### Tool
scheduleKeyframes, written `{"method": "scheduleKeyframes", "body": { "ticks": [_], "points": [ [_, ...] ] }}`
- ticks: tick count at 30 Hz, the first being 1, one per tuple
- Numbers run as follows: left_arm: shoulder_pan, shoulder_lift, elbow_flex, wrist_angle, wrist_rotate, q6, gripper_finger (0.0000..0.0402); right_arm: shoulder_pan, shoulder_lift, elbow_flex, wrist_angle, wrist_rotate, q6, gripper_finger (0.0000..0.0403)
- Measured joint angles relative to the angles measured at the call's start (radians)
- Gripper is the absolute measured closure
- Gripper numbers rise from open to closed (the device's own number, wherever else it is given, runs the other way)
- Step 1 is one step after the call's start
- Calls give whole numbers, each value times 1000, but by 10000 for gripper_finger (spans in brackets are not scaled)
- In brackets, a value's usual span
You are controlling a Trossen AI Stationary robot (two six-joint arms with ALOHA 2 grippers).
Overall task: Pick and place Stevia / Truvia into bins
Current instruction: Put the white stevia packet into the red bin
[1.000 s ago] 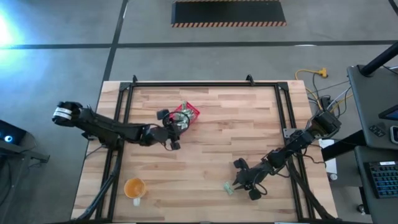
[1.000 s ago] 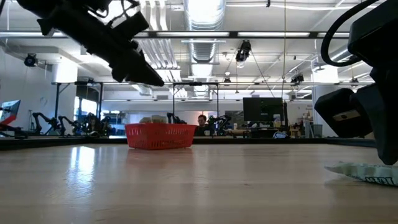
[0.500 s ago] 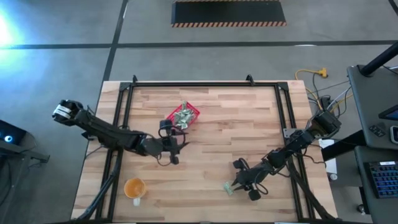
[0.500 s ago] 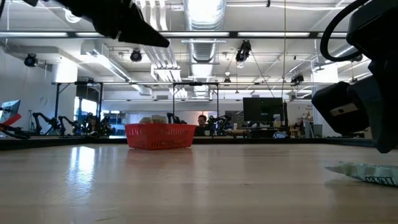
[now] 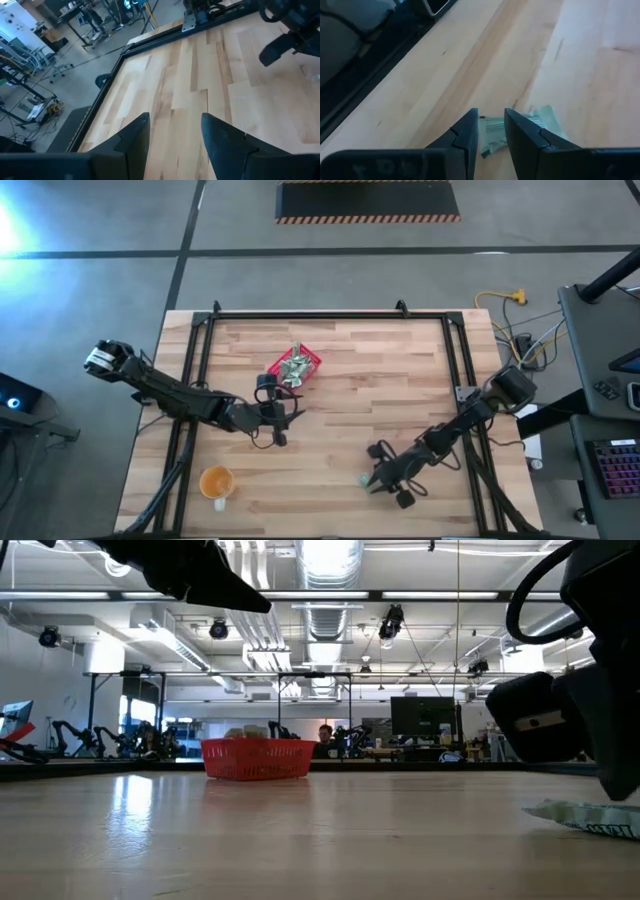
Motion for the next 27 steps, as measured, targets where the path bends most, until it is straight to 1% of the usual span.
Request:
{"method": "scheduleKeyframes", "body": {
  "ticks": [3,16,19,27],
  "points": [
    [0,0,-1,0,0,-3,240,-1,10,22,-31,-27,-6,316],
    [0,1,-2,1,0,-5,240,-3,1,31,-37,-24,-28,313],
    [0,1,-2,1,0,-5,240,-3,-18,31,-38,-12,-52,299],
    [1,1,-4,1,0,-5,240,-3,-60,30,-76,-1,-58,245]
  ]
}}
